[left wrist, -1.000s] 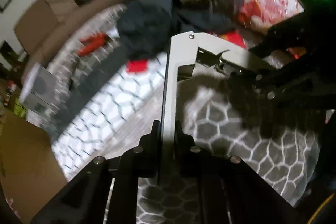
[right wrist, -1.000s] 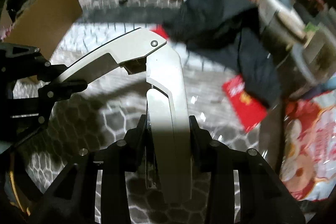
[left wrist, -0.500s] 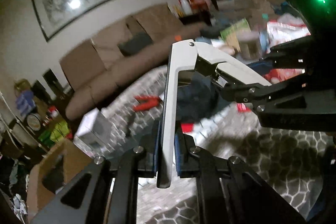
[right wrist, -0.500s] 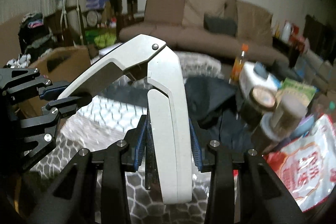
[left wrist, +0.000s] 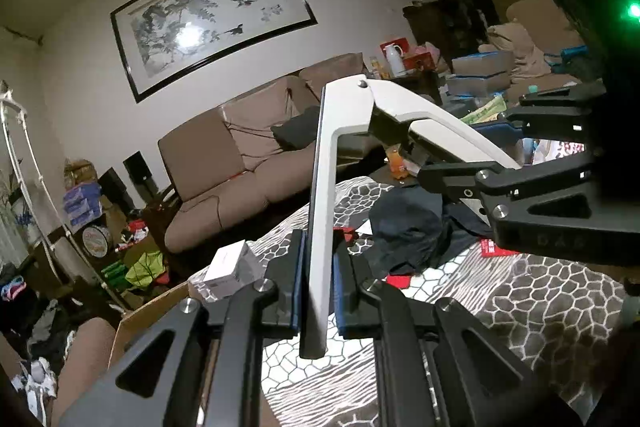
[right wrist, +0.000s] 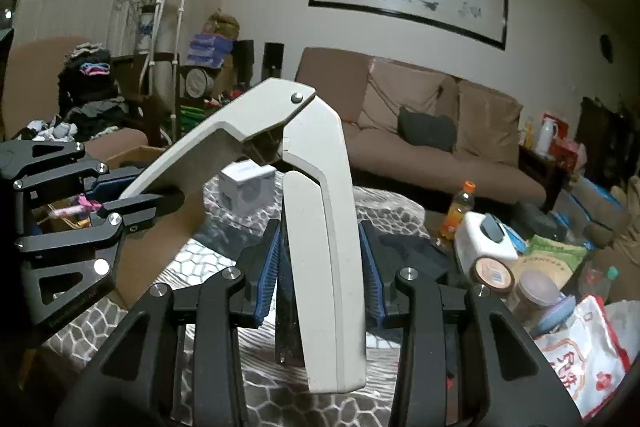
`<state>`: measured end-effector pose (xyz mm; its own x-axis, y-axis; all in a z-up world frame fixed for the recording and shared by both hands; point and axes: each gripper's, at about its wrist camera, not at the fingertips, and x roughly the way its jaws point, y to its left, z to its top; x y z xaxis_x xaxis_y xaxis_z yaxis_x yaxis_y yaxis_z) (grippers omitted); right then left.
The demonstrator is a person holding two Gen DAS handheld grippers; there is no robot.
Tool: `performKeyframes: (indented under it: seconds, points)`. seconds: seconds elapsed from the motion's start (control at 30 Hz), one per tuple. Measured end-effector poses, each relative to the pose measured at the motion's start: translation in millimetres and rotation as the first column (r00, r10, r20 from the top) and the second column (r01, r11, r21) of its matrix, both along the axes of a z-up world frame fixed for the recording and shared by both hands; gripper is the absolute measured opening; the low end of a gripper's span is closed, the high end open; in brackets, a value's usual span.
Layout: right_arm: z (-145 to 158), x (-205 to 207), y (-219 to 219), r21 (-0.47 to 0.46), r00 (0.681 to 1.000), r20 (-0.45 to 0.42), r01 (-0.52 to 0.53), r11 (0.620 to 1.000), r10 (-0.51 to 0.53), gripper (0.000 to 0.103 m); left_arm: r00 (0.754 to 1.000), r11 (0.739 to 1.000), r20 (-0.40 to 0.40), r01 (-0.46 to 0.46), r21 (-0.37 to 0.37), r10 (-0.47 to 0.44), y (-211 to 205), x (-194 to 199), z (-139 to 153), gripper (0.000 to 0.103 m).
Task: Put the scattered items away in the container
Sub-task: 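Lift the white stapler with the right tool and carry it over the cardboard box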
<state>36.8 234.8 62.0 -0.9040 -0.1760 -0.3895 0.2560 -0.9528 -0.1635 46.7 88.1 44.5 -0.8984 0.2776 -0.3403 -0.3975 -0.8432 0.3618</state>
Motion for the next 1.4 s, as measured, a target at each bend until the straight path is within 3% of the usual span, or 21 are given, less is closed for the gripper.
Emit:
performKeyframes:
  seconds: [0.4,0.67,0.8,0.9,1.03,1.17,1.3,1.4]
  points:
    - [16,2,-72,-0.032,0.996,-0.032,-0.088,0.996,0.087,0.035,0.994,0.995,-0.041,-0.1,0.001,0.1,-53,13,15,0.012]
    - [30,-9,-140,-0.053,0.984,-0.025,-0.179,0.982,0.178,0.035,0.979,0.979,-0.039,-0.199,0.043,0.2,-117,1,29,0.012]
    - [26,-35,-199,-0.035,0.971,0.052,-0.233,0.972,0.235,0.035,0.961,0.958,0.042,-0.277,0.081,0.274,-164,-20,21,0.012]
    - [17,-54,-241,-0.044,0.952,0.123,-0.278,0.96,0.281,0.035,0.936,0.936,0.102,-0.344,0.067,0.337,-198,-37,13,0.012]
    - [-4,-78,-290,-0.049,0.923,0.227,-0.309,0.95,0.312,0.035,0.9,0.917,0.249,-0.39,0.087,0.359,-245,-59,-3,0.012]
    - [-35,-100,-314,-0.063,0.895,0.33,-0.296,0.953,0.299,0.035,0.85,0.911,0.397,-0.406,0.077,0.346,-271,-83,-30,0.012]
    - [-66,-123,-315,-0.116,0.843,0.454,-0.264,0.957,0.288,0.035,0.834,0.913,0.421,-0.407,0.032,0.357,-266,-92,-39,0.012]
    - [-73,-133,-308,-0.132,0.806,0.518,-0.254,0.958,0.285,0.035,0.823,0.919,0.452,-0.394,0.021,0.343,-263,-96,-39,0.012]
